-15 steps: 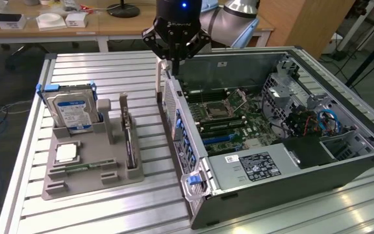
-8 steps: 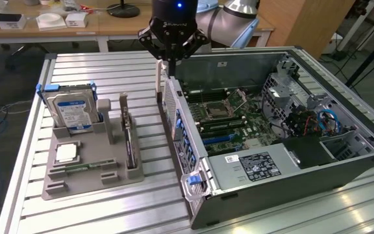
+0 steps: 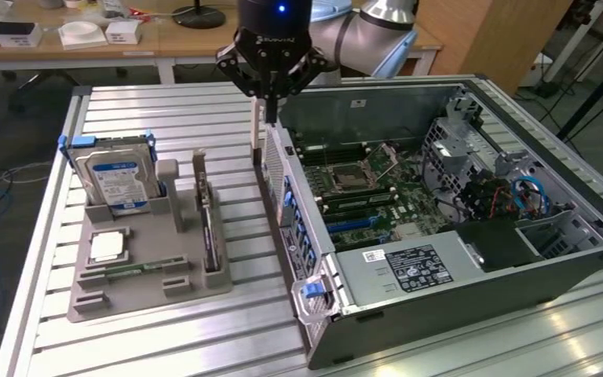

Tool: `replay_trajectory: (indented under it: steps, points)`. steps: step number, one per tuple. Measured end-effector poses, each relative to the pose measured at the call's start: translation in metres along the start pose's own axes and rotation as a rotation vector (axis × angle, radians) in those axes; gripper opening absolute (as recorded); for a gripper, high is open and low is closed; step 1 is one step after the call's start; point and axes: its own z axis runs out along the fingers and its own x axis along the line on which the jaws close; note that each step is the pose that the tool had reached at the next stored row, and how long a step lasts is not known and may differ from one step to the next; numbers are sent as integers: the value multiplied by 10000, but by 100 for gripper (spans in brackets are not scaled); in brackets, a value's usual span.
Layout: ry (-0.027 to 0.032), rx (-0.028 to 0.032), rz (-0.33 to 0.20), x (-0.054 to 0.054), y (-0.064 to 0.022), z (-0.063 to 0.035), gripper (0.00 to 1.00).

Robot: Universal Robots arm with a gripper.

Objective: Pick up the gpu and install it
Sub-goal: 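Reach for the gpu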

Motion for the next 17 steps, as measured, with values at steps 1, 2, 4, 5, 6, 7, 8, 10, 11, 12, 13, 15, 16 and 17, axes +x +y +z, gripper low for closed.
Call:
replay_trajectory:
  steps: [1, 2, 4, 5, 6, 7, 8, 10, 11, 12, 13, 15, 16, 17]
  points:
    - [0, 0, -1, 8, -1, 0, 11]
    - [1, 0, 0, 17, -1, 0, 11]
    - [1, 0, -1, 36, -3, 1, 11]
    - [1, 0, -1, 46, -4, 1, 11]
    - [1, 0, -1, 57, -4, 1, 11]
    - [1, 1, -1, 67, -5, 1, 11]
    - [1, 0, -1, 76, -6, 2, 11]
    - [0, 0, -1, 93, -7, 2, 11]
    - [1, 0, 0, 102, -8, 3, 11]
    - [1, 0, -1, 110, -9, 3, 11]
    - [1, 1, -1, 119, -9, 3, 11]
    - [1, 0, 0, 140, -11, 4, 11]
    - [2, 0, -1, 152, -12, 4, 11]
    - [1, 0, 0, 162, -12, 5, 11]
